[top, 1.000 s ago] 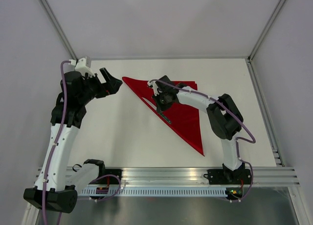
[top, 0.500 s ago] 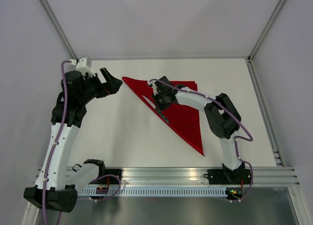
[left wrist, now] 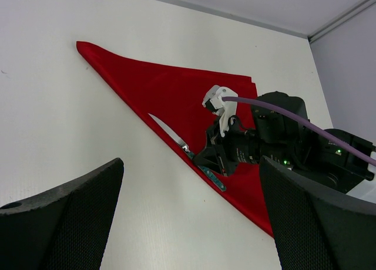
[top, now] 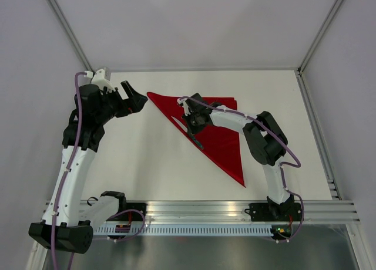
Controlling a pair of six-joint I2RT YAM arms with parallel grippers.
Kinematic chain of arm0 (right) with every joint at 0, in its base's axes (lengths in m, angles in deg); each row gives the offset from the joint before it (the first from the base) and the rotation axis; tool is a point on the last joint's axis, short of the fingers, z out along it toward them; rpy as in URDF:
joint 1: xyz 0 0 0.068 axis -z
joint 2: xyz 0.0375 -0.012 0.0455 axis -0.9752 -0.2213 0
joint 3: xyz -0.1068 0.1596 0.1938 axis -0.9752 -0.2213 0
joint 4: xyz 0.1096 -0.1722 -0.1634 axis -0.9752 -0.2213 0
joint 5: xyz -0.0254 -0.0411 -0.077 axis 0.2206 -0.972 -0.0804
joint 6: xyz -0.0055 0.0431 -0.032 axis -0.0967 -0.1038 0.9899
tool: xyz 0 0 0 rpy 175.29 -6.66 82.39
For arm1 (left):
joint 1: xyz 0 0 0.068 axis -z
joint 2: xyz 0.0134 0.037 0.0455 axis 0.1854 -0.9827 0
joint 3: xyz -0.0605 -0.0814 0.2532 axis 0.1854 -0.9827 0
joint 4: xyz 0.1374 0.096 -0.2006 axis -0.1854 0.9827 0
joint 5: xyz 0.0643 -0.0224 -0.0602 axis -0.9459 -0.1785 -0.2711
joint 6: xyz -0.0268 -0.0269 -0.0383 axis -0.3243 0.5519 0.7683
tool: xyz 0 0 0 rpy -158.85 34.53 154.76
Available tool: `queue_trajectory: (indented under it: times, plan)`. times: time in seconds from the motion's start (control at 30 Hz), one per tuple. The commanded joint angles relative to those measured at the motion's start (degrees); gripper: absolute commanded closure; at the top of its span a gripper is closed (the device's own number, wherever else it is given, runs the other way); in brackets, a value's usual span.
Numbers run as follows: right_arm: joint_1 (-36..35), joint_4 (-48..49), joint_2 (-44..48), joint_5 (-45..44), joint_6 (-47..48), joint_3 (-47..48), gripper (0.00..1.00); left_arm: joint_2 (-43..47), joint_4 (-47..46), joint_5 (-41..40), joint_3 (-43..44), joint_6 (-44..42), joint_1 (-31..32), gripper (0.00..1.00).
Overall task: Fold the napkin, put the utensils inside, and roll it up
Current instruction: Place the utensil onto the napkin
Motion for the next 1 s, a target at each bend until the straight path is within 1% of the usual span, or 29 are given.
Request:
queue_trajectory:
  times: [0.0, 0.23, 0.3, 0.33, 0.5, 0.53, 0.63, 0.67, 0.73, 0.87, 0.9, 0.97]
  plan:
    - [0.02, 0.67, -0.54, -1.28, -1.13, -0.16, 1.0, 0.01, 0.09, -0.4, 1.67, 1.06, -0.09, 0.0]
    - [0.11, 0.4, -0.89, -1.02, -1.13, -0.08, 0.99, -0.07, 0.18, -0.31, 1.76, 0.97, -0.09, 0.0]
    - [0.02, 0.31, -0.81, -0.85, -1.04, -0.07, 0.96, -0.25, 0.09, -0.31, 1.76, 0.97, -0.17, 0.0]
    - [0.02, 0.31, -0.72, -0.84, -1.04, -0.16, 0.91, -0.25, 0.18, -0.31, 1.76, 0.89, -0.09, 0.0]
    - [0.02, -0.21, -0.45, -0.32, -1.13, 0.27, 0.85, -0.42, 0.18, -0.4, 1.93, 0.62, -0.09, 0.0]
    - [-0.07, -0.3, -0.37, -0.32, -1.13, 0.36, 0.8, -0.43, 0.09, -0.4, 2.02, 0.62, -0.09, 0.0]
    - [0.02, -0.74, -0.19, -0.23, -0.87, 0.89, 0.72, -0.51, 0.18, -0.49, 2.2, 0.53, -0.09, 0.0]
    - [0.02, -0.91, -0.02, -0.14, -0.87, 0.98, 0.72, -0.51, 0.09, -0.49, 2.2, 0.45, -0.09, 0.0]
    - [0.02, -1.0, 0.16, -0.05, -0.86, 0.98, 0.69, -0.51, 0.09, -0.49, 2.2, 0.45, -0.09, 0.0]
    - [0.02, -1.88, 0.86, 0.12, -0.43, 1.59, 0.68, -0.78, 0.09, -0.4, 2.55, 0.36, -0.09, 0.0]
    - [0.02, -2.23, 1.04, 0.12, -0.34, 1.86, 0.64, -0.86, 0.09, -0.4, 2.72, 0.36, -0.17, 0.0]
    - [0.11, -2.93, 2.09, 0.03, 0.45, 2.82, 0.61, -1.13, 0.0, 0.04, 2.99, 0.36, -0.09, 0.0]
